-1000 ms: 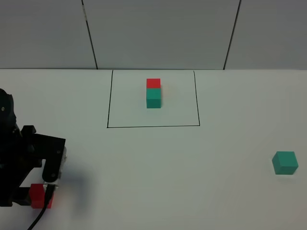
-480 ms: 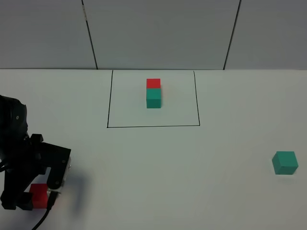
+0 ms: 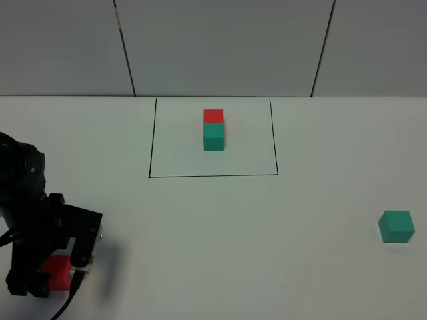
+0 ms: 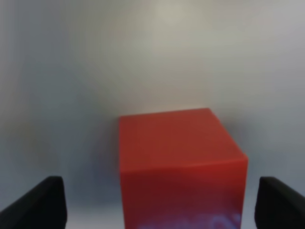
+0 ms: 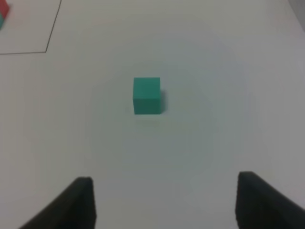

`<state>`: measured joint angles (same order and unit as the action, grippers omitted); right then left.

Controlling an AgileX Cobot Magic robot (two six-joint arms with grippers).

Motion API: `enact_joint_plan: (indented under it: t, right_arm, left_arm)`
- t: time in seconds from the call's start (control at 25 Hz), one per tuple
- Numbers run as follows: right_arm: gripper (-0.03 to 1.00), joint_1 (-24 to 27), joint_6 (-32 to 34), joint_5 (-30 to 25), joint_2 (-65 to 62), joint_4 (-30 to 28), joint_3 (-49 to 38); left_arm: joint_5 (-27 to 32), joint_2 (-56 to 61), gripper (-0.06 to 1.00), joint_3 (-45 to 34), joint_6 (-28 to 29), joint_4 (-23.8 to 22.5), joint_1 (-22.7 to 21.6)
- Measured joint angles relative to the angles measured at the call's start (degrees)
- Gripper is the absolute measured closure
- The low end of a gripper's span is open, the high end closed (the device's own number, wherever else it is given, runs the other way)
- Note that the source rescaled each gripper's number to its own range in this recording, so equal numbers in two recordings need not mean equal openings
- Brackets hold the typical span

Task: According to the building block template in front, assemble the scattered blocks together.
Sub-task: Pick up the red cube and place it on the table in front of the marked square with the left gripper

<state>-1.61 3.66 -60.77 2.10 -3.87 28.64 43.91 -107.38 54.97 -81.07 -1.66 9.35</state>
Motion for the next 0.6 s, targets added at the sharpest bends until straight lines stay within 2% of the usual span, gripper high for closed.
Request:
enact_joint_plan:
  t: [0.6]
  right_arm:
    - [0.38, 0.0, 0.0, 0.0, 0.0, 0.0, 0.0]
  left_arm:
    - [-1.4, -1.4, 0.15, 0.0, -0.1, -0.5, 0.0]
